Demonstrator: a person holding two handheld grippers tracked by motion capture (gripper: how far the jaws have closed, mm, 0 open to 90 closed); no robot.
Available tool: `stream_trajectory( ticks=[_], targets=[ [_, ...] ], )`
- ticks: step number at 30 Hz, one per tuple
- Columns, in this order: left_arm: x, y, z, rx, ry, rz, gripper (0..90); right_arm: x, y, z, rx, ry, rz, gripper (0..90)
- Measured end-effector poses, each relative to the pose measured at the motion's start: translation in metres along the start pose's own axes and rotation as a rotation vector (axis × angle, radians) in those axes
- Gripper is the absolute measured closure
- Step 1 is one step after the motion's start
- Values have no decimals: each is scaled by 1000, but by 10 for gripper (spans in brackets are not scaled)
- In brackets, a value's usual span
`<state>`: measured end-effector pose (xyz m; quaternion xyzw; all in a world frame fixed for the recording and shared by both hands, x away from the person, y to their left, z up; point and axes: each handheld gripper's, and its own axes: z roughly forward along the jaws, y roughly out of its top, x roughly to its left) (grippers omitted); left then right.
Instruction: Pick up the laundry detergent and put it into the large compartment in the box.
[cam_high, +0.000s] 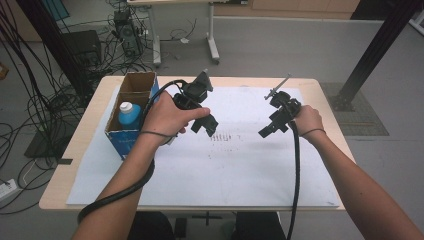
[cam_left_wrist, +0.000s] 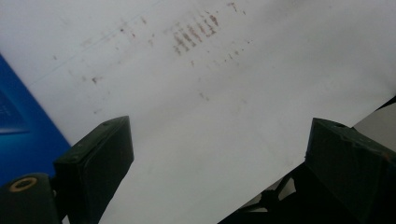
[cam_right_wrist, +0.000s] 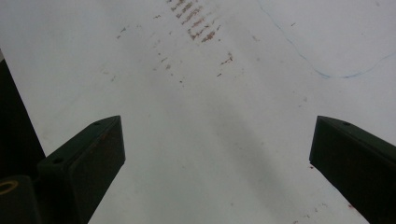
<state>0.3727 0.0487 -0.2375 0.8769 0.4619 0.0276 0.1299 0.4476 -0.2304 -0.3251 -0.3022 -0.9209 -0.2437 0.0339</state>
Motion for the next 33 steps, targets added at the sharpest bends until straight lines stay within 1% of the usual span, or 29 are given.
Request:
stream_trajectory(
  ticks=[5, 7, 13, 21, 33],
  targets=[
    [-2, -1, 14, 7, -21, 5, 82, -1, -1, 0, -1, 0, 6, 31],
    [-3, -2, 19, 18, -26, 14, 82, -2, -2, 0, 1, -1, 5, 31],
    [-3, -4, 31, 37, -33, 13, 82, -2, -3, -1, 0, -3, 9, 31],
    [-2, -6, 32, 40, -30, 3, 82, -3, -4, -1, -1, -6, 7, 31],
    [-3, -8, 31, 38, -33, 6, 83, -1, -3, -1, -4, -5, 7, 31]
  ],
)
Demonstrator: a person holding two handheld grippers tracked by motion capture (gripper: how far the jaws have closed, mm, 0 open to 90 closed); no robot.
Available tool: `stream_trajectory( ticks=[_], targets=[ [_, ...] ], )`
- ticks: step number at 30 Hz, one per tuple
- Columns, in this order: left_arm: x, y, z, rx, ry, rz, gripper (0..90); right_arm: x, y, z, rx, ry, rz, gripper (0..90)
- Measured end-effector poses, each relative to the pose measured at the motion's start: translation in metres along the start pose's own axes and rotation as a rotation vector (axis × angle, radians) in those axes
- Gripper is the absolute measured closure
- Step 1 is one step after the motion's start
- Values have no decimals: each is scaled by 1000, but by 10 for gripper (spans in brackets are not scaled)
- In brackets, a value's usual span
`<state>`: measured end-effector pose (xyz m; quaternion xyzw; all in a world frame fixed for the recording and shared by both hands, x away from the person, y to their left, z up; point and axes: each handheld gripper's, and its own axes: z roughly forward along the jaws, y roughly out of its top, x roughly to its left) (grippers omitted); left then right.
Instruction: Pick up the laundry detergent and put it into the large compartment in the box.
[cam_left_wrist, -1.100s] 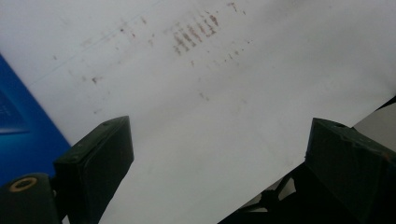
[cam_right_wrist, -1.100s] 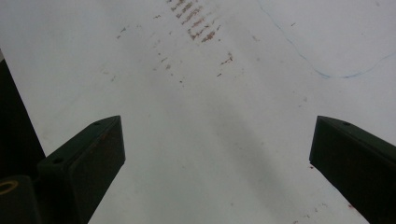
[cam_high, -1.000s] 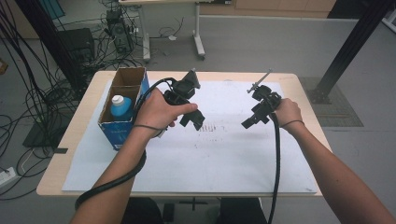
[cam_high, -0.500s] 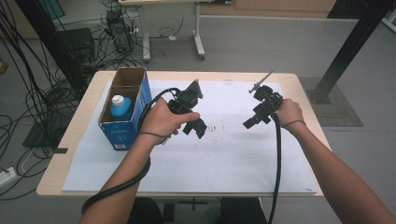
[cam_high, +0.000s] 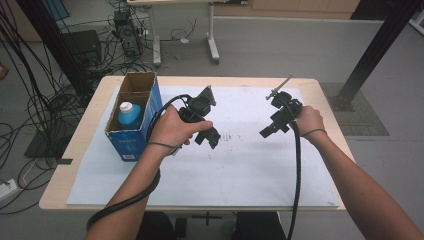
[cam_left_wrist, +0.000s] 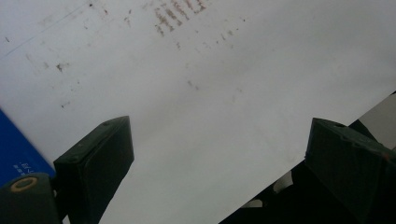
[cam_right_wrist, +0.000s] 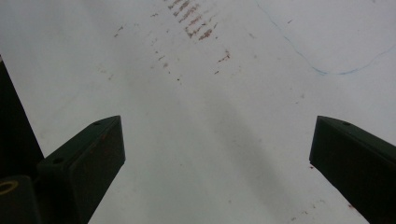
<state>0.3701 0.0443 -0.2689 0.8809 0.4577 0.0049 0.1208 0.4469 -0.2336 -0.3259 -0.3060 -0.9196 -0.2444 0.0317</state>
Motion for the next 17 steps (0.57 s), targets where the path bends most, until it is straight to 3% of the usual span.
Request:
stream_trajectory(
  ticks=[17],
  targets=[
    [-4, 0, 0, -4, -2, 6, 86, 3, -2, -1, -5, 0, 2, 31]
  ],
)
